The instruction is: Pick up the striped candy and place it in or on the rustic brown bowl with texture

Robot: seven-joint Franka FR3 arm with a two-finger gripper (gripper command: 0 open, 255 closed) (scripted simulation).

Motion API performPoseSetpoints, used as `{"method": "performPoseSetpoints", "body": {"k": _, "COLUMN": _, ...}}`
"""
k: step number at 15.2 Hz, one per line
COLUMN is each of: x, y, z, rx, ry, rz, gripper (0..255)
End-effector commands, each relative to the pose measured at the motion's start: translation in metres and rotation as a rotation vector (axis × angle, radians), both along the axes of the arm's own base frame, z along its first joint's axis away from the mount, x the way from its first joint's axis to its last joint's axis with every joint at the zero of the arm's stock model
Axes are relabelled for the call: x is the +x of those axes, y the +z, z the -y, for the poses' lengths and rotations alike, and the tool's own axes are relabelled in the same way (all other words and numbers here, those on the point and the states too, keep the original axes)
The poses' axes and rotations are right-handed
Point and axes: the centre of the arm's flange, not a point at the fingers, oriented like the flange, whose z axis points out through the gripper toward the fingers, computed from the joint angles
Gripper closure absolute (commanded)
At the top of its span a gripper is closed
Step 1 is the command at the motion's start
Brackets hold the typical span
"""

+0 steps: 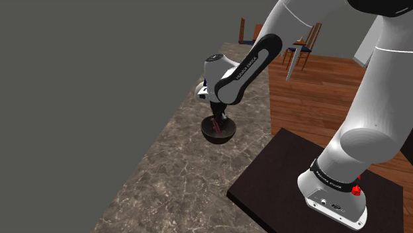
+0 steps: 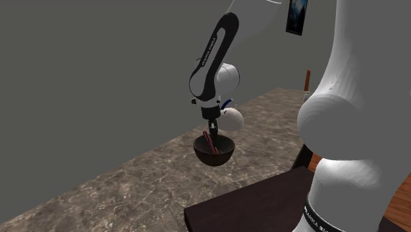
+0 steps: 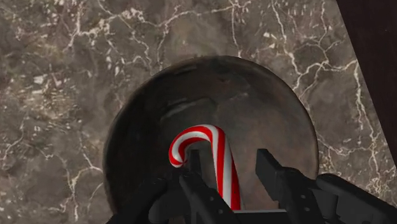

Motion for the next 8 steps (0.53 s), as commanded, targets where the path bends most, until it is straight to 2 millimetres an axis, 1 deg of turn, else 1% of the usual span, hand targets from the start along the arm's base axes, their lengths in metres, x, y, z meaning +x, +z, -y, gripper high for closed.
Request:
{"method": "performPoseSetpoints", "body": {"k": 1, "x": 0.0, "y": 0.0, "z": 0.0, "rx": 0.0, "ry": 0.0, "rz": 0.0, "gripper": 0}}
{"method": "performPoseSetpoints", "body": {"k": 5, "x": 0.0, "y": 0.0, "z": 0.0, "rx": 0.0, "ry": 0.0, "rz": 0.0, "gripper": 0}}
{"method": "performPoseSetpoints", "body": {"k": 8, "x": 0.003, "y": 0.039, "z": -0.005, "rx": 0.0, "ry": 0.0, "rz": 0.0, "gripper": 0}}
